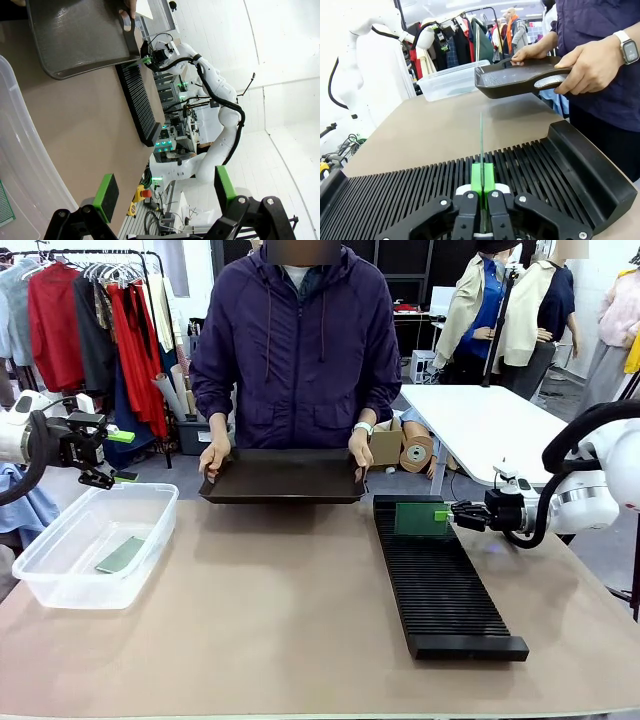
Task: Sort PCBs into racks and boxes based on the side picked up.
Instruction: If the short side of the Blank PCB is picked up, insert it into the PCB Rack ; if the long side is picked up, place it in the Organizing box.
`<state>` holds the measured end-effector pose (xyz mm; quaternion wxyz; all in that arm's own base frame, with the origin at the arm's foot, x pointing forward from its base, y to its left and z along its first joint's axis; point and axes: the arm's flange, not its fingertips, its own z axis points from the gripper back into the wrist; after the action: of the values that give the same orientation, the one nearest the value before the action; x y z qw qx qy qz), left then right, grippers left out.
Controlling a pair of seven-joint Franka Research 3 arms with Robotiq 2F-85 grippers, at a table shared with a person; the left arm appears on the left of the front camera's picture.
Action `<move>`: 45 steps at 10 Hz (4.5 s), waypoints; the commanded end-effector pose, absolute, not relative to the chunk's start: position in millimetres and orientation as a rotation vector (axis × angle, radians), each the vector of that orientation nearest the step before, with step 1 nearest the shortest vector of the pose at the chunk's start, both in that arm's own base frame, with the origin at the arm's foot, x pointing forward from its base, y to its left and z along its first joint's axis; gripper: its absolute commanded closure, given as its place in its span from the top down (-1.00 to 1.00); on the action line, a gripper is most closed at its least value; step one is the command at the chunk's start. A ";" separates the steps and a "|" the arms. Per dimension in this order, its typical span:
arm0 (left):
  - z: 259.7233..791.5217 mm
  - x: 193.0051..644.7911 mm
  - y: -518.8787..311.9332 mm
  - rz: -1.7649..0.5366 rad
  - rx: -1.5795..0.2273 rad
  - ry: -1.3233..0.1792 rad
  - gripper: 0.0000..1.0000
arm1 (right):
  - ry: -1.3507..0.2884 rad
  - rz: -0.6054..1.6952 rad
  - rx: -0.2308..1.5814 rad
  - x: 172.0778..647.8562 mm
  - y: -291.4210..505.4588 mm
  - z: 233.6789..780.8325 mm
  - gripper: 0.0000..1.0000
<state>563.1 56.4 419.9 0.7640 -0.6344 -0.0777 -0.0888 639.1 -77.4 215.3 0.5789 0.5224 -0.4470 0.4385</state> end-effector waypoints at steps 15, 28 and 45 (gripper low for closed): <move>421.7 562.8 57.5 -0.197 -1.379 -0.170 1.00 | -1.016 1.005 1.154 648.5 -73.2 218.3 -1.00; 421.7 562.8 57.5 -0.197 -1.379 -0.170 1.00 | -1.030 1.003 1.137 646.5 -73.6 222.3 1.00; 421.7 562.8 57.5 -0.197 -1.379 -0.170 1.00 | -1.022 1.015 1.138 647.2 -78.4 217.5 1.00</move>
<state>563.1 56.4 419.9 0.7640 -0.6344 -0.0777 -0.0888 646.3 -79.9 214.3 0.6090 0.4933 -0.4411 0.4373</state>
